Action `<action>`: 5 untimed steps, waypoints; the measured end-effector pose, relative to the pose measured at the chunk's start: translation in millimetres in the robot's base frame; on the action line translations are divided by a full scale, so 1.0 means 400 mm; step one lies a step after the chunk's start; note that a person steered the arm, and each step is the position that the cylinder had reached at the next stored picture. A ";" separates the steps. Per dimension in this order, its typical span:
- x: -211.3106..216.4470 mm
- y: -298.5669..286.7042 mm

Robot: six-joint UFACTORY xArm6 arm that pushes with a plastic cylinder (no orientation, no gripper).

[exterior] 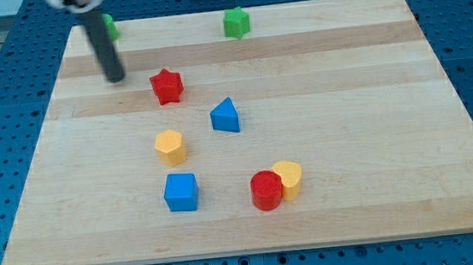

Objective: Move the yellow hexagon towards the top right corner of the board

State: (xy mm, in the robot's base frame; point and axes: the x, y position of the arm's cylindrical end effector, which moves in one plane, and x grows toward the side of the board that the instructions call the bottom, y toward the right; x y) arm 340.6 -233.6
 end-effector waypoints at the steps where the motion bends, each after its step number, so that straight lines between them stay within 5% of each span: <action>1: 0.154 -0.061; 3: 0.309 0.226; 5: 0.475 0.288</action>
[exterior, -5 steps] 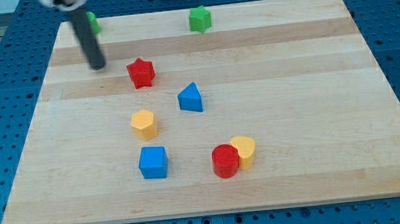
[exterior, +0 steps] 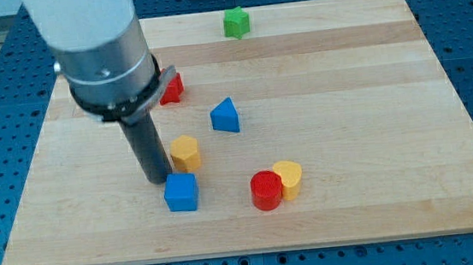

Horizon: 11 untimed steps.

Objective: Move the yellow hexagon towards the top right corner of the board

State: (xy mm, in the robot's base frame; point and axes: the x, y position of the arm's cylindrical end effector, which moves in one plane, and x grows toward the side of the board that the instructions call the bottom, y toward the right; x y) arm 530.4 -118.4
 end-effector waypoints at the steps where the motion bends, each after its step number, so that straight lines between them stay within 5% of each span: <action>1: -0.010 0.068; 6: -0.503 0.261; 11: -0.616 0.224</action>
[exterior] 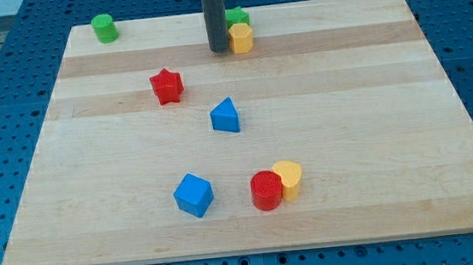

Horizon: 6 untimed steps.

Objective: Move the yellow hexagon towards the top right corner of the board

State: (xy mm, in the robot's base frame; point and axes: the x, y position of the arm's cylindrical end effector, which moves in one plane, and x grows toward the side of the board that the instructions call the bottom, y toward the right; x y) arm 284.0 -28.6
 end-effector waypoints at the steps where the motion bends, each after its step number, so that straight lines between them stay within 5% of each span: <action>1: -0.013 0.102; 4: -0.050 0.372; 6: -0.009 0.420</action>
State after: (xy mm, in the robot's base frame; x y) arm 280.6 139.6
